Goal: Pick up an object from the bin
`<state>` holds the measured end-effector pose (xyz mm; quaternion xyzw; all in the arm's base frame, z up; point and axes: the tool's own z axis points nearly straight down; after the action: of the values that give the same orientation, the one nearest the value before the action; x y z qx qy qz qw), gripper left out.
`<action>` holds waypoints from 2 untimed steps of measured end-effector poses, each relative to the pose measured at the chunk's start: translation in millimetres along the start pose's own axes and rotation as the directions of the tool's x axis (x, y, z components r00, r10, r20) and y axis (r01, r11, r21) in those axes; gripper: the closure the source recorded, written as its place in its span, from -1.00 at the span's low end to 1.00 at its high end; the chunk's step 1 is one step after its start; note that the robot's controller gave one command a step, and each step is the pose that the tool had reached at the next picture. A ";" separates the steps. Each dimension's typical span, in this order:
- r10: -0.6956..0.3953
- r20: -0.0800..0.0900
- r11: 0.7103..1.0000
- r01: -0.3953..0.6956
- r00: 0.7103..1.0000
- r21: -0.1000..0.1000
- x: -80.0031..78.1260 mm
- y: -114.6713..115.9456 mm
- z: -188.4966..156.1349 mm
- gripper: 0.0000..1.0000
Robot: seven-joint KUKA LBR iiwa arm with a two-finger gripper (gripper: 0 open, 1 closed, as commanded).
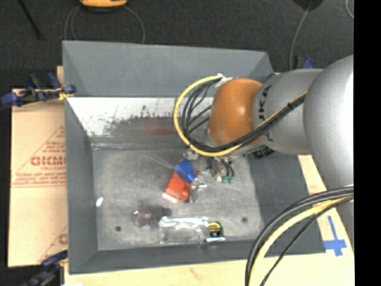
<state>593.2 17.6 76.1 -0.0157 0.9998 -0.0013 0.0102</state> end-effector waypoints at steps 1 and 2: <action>-0.167 -0.008 0.986 0.167 0.986 -0.003 -5.2 29.4 -1.9 -1.00; -0.424 -0.002 0.906 0.424 0.906 -0.002 -17.1 61.6 0.4 -1.00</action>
Offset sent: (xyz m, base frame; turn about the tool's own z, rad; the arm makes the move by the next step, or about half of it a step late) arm 0.0010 0.0314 -0.0012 -0.1705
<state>608.4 79.7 75.9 -0.2325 0.9725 -0.0026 0.0085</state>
